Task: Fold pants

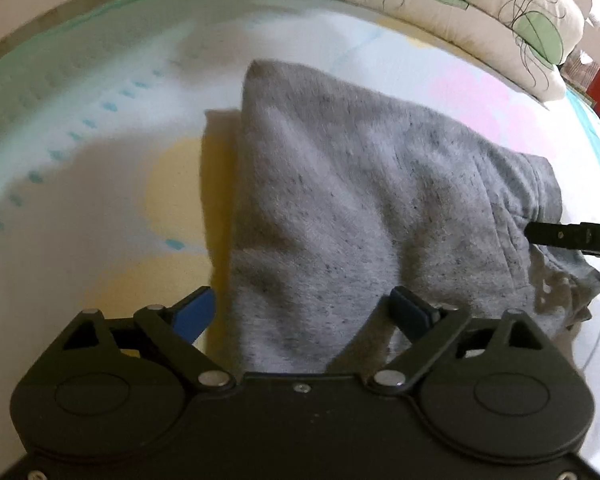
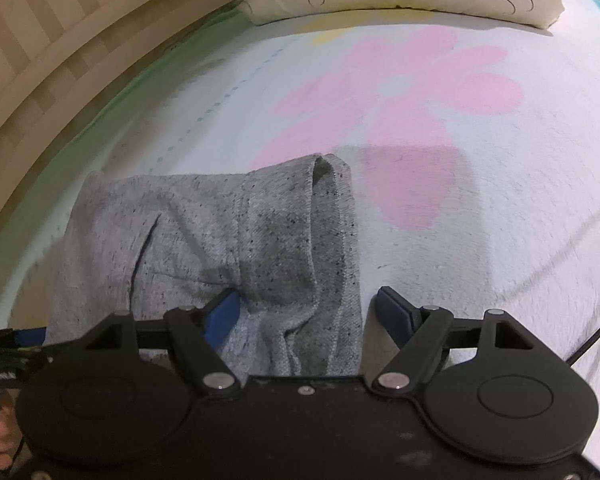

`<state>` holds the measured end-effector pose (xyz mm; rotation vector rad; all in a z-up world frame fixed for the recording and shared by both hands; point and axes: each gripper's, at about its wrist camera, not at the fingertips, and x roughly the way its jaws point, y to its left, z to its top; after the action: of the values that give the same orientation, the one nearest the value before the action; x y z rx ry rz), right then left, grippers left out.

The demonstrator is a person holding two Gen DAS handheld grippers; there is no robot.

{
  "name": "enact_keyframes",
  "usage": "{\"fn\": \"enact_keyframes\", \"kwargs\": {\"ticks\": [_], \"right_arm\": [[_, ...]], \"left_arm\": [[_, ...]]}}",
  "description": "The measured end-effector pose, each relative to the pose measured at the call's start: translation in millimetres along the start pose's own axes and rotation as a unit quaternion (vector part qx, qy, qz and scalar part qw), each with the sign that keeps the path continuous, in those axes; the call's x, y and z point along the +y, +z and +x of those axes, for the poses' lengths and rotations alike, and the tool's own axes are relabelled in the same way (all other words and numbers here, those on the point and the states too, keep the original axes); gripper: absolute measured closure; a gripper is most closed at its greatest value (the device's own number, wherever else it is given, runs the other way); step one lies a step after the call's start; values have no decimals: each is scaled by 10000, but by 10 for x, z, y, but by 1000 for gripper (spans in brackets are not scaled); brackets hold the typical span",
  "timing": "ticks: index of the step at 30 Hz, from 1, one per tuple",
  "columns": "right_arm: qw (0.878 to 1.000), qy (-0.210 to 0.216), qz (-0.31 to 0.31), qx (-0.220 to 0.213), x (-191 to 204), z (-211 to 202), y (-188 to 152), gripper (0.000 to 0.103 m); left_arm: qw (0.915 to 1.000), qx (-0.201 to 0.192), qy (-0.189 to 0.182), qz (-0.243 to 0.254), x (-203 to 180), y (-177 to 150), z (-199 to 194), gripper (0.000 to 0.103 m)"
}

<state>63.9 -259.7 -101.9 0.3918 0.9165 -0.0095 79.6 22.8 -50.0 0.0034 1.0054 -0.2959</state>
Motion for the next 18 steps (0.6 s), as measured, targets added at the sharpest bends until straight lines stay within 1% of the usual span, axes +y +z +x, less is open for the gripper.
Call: {"fn": "enact_keyframes", "kwargs": {"ticks": [2, 5, 7, 8, 9, 10, 12, 15, 18], "right_arm": [[10000, -29, -41, -23, 23, 1, -5, 23], [9999, -64, -142, -70, 80, 10, -19, 25], [9997, -82, -222, -105, 122, -12, -43, 27], [9996, -65, -258, -122, 139, -14, -55, 33], [9995, -26, -285, -137, 161, -26, -59, 43], [9995, 57, -279, -136, 138, -100, -72, 47], [9994, 65, -320, -152, 193, -134, -74, 59], [9988, 62, -437, -207, 238, -168, -88, 66], [9986, 52, -460, -264, 250, -206, -110, 69]], "left_arm": [[9998, -127, 125, 62, 28, 19, -69, 9], [9991, -331, 274, -23, 106, 89, -147, 10], [9991, -307, 268, -76, 162, 165, -141, 10], [9992, -276, 265, -83, 179, 193, -114, 10], [9993, -247, 268, -89, 198, 223, -89, 10], [9994, -229, 257, -94, 211, 252, -57, 10], [9996, -145, 213, -75, 229, 292, 20, 10], [9998, 6, 192, -56, 215, 345, 144, 9], [9998, 134, 45, -130, 194, 401, 258, 9]]}}
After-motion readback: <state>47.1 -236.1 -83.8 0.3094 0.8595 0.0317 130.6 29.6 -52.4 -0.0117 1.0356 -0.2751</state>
